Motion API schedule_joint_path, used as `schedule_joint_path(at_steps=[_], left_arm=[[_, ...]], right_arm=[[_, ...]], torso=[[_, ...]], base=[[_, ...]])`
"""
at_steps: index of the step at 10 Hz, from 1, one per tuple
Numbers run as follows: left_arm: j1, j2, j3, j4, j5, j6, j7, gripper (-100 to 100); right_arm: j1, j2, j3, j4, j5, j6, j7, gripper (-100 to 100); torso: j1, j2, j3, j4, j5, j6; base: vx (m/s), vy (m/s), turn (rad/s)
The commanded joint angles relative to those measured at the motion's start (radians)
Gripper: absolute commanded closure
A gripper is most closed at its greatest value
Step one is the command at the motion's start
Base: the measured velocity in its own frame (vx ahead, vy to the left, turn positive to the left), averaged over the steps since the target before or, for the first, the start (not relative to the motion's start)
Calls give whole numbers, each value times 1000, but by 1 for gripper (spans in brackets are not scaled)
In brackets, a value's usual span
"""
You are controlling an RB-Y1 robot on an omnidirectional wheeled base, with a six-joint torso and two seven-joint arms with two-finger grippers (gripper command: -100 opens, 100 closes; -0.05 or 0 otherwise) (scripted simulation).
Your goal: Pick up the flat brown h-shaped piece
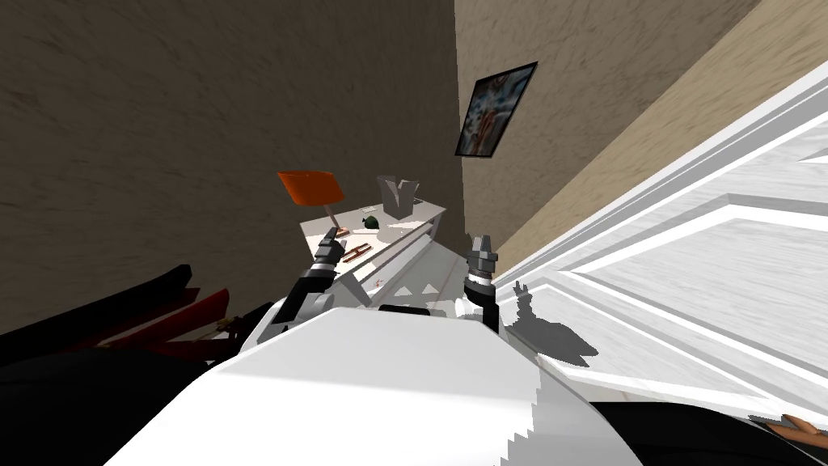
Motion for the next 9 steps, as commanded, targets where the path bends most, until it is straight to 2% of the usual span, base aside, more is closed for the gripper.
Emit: schedule_joint_path(at_steps=[1, 2, 3, 4, 5, 6, 7, 8, 9], left_arm=[[7, 7, 33, 5, 24, 50, 33, -100], [7, 7, 33, 5, 24, 63, 33, -100], [15, 11, 61, 3, 46, 100, 62, -100], [15, 11, 61, 3, 46, 116, 62, -100], [22, 16, 89, 2, 68, 144, 92, -100], [22, 16, 89, 2, 68, 178, 92, -100], [30, 20, 118, 2, 92, 210, 123, -100], [30, 20, 118, 2, 92, 240, 123, -100], [37, 25, 146, 1, 116, 271, 154, -100]], right_arm=[[0, 0, 0, 0, 0, 0, 0, 0], [0, 0, 0, 0, 0, 0, 0, 0], [0, 0, 0, 0, 0, 0, 0, 0], [0, 0, 0, 0, 0, 0, 0, 0], [0, 0, 0, 0, 0, 0, 0, 0], [0, 0, 0, 0, 0, 0, 0, 0], [0, 0, 0, 0, 0, 0, 0, 0], [0, 0, 0, 0, 0, 0, 0, 0], [0, 0, 0, 0, 0, 0, 0, 0]], torso=[[0, 0, 0, 0, 0, 0], [0, 0, 0, 0, 0, 0], [1, 0, 0, 0, 0, 0], [1, -1, 0, 0, 0, 0], [1, 0, 0, 0, 0, 0], [0, -1, 0, 0, 0, 0], [1, 0, 0, 0, 0, 0], [0, -1, 0, 0, 0, 0], [1, 0, 0, 0, 0, 0]], base=[[52, -52, -82], [46, -36, -39], [66, -45, -90], [54, -40, -38], [58, -56, -77], [56, -46, -45], [65, -52, -80], [54, -39, -36], [69, -41, -76]])
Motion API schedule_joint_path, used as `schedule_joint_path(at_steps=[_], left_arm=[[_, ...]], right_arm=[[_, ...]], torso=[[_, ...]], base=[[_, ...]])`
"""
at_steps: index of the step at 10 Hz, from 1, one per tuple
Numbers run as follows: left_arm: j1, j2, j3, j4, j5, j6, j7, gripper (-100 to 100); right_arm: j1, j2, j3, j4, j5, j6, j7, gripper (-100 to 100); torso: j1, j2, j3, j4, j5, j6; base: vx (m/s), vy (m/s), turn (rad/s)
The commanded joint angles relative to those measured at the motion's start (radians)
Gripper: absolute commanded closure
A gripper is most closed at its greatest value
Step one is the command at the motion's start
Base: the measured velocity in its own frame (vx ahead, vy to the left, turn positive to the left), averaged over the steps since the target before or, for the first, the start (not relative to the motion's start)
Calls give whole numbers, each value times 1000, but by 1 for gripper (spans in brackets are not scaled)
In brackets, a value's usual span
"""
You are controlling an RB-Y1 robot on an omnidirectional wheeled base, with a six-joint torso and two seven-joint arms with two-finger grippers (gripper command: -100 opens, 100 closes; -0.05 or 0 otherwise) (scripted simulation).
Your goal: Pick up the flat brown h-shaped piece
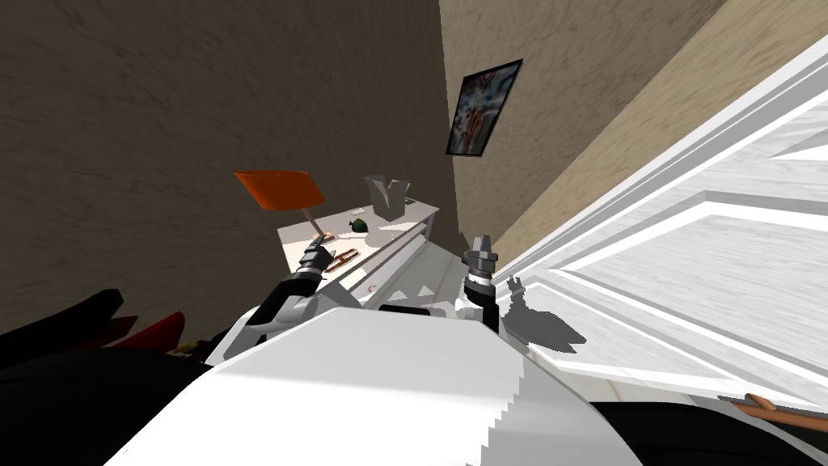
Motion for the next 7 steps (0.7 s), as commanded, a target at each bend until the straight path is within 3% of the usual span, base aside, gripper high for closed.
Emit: schedule_joint_path(at_steps=[1, 2, 3, 4, 5, 6, 7], left_arm=[[-1, 0, 12, 4, 10, 50, 16, -100], [-1, 0, 12, 4, 10, 54, 16, -100], [6, 6, 41, 4, 34, 92, 48, -100], [6, 6, 41, 4, 34, 118, 48, -100], [12, 12, 70, 4, 59, 149, 80, -100], [12, 12, 70, 4, 59, 184, 80, -100], [17, 20, 98, 5, 85, 213, 112, -100]], right_arm=[[0, 0, 0, 0, 0, 0, 0, 0], [0, 0, 0, 0, 0, 0, 0, 0], [0, 0, 0, 0, 0, 0, 0, 0], [0, 0, 0, 0, 0, 0, 0, 0], [0, 0, 0, 0, 0, 0, 0, 0], [0, 0, 0, 0, 0, 0, 0, 0], [0, 0, 0, 0, 0, 0, 0, 0]], torso=[[0, 0, 0, 0, 0, 0], [0, 0, 0, 0, 0, 0], [1, 2, 1, 0, 0, 0], [0, 1, 0, 0, 0, 0], [0, 1, 0, 0, 0, 0], [0, 0, 0, 0, 0, 0], [0, 0, 0, 0, 0, 0]], base=[[64, -32, -43], [27, -18, 3], [56, -39, -60], [52, -33, -54], [71, -35, -74], [61, -35, -33], [72, -48, -81]])
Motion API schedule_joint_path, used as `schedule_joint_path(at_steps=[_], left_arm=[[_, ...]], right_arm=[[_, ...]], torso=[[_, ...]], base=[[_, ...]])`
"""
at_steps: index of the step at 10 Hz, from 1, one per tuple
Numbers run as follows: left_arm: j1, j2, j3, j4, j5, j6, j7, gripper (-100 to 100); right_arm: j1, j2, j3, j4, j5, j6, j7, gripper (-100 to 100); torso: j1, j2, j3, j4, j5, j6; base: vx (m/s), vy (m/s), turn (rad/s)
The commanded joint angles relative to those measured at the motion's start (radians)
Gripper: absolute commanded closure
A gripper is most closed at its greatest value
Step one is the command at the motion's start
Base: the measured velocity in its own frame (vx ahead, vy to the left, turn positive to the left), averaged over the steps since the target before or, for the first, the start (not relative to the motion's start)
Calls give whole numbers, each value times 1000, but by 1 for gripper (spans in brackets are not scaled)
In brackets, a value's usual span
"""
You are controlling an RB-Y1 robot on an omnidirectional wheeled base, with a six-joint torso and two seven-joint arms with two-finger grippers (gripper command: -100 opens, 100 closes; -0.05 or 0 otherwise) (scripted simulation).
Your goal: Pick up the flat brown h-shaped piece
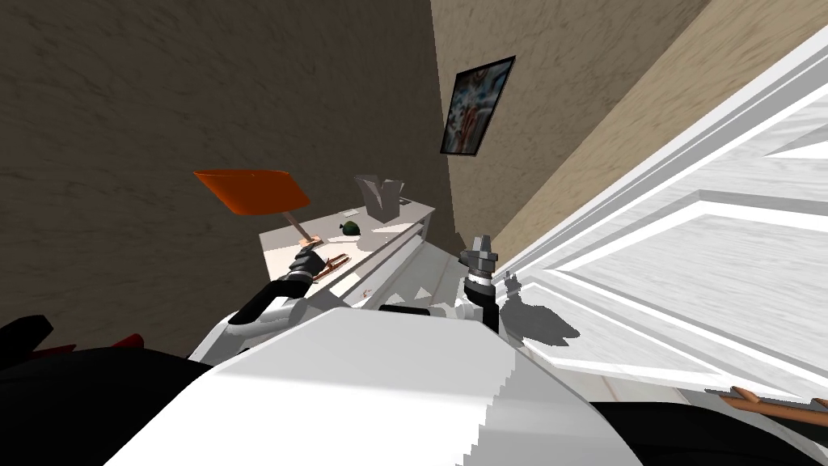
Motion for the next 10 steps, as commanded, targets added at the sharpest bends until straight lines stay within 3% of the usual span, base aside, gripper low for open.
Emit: schedule_joint_path(at_steps=[1, 2, 3, 4, 5, 7, 10], left_arm=[[10, -2, 10, -3, 11, 50, 16, -100], [10, -2, 10, -3, 11, 58, 16, -100], [14, 7, 38, -2, 37, 99, 48, -100], [14, 7, 38, -2, 37, 124, 48, -100], [18, 16, 65, 0, 63, 151, 80, -100], [18, 16, 65, 0, 63, 196, 80, -100], [24, 37, 116, 6, 116, 290, 141, -100]], right_arm=[[0, 0, 0, 0, 0, 0, 0, 0], [0, 0, 0, 0, 0, 0, 0, 0], [0, 0, 0, 0, 0, 0, 0, 0], [0, 0, 0, 0, 0, 0, 0, 0], [0, 0, 0, 0, 0, 0, 0, 0], [0, 0, 0, 0, 0, 0, 0, 0], [0, 0, 0, 0, 0, 0, 0, 0]], torso=[[0, 0, 0, 0, 0, 0], [0, 1, 0, 0, 0, 0], [2, 2, 1, 0, 0, 0], [2, 2, 1, 0, 0, 0], [2, 1, 1, 0, 0, 0], [1, 0, 0, 0, 0, 0], [2, 2, 1, 0, 0, 0]], base=[[61, -39, -24], [25, -12, 18], [54, -16, -55], [57, -15, -40], [75, -21, -52], [47, -18, -10], [60, -17, -36]])
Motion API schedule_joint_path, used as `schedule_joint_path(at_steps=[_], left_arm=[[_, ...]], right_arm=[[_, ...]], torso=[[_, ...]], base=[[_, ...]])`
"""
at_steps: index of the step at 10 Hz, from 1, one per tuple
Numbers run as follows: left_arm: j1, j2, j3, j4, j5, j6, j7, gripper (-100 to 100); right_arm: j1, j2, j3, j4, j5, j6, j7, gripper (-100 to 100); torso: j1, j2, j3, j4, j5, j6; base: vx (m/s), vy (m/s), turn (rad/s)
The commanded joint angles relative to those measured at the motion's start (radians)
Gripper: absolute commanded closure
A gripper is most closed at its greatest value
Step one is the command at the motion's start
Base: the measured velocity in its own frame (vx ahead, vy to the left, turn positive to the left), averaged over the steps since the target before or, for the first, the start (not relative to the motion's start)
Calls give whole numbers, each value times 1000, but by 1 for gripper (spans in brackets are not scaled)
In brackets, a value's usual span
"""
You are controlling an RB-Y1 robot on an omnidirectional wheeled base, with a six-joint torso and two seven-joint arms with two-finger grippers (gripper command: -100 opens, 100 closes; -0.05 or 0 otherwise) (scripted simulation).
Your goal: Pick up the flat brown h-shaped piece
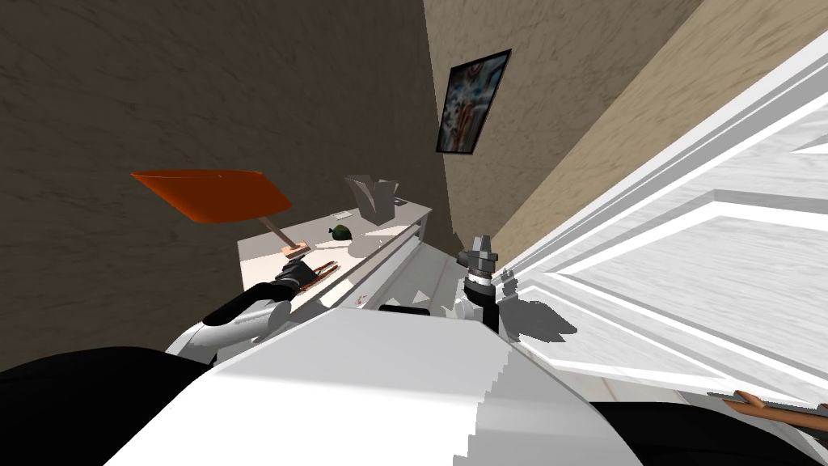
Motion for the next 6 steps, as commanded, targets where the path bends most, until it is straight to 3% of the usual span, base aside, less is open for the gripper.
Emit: schedule_joint_path(at_steps=[1, 6], left_arm=[[1, 3, 12, -5, 11, 50, 18, -100], [4, 26, 59, 3, 63, 197, 77, -100]], right_arm=[[0, 0, 0, 0, 0, 0, 0, 0], [0, 0, 0, 0, 0, 0, 0, 0]], torso=[[0, 0, 0, 0, 0, 0], [0, 0, 0, 0, 0, 0]], base=[[65, -9, -20], [53, -6, -14]])
